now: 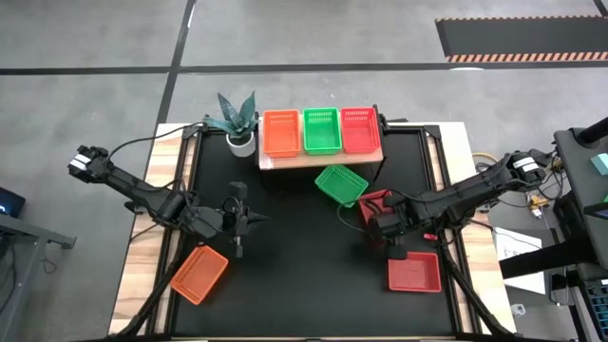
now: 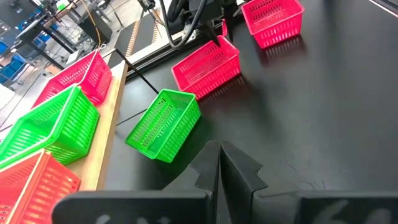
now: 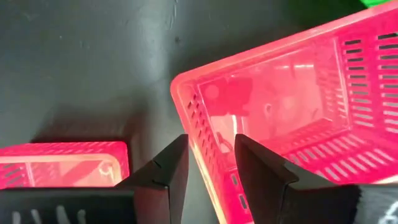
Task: Stack baskets on shelf by color
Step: Stack the top red bin on top of the red bin on the shelf
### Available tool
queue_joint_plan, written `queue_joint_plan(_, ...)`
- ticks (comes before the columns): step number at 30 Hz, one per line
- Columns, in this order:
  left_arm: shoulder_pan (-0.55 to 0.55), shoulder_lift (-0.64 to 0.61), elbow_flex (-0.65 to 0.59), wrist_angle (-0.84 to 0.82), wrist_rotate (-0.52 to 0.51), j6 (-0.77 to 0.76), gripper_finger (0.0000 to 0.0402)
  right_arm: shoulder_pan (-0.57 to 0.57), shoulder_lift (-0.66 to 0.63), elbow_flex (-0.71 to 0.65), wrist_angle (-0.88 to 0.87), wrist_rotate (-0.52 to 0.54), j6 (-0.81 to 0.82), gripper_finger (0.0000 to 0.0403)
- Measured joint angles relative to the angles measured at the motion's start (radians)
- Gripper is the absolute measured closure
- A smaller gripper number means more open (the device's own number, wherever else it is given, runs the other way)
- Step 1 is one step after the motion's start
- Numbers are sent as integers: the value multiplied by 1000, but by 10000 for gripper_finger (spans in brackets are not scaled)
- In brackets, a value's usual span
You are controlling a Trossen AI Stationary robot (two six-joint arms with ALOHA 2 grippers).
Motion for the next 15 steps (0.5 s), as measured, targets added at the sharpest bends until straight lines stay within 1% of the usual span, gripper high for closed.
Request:
queue_joint_plan(4,0,0,0,0,0,0,402,0,0,-22,-1,0,7,278)
queue_joint_plan(11,0,0,0,0,0,0,402,0,0,-70,9,-2,8,262)
queue_joint_plan(15,0,0,0,0,0,0,402,0,0,-77,15,-2,4,264)
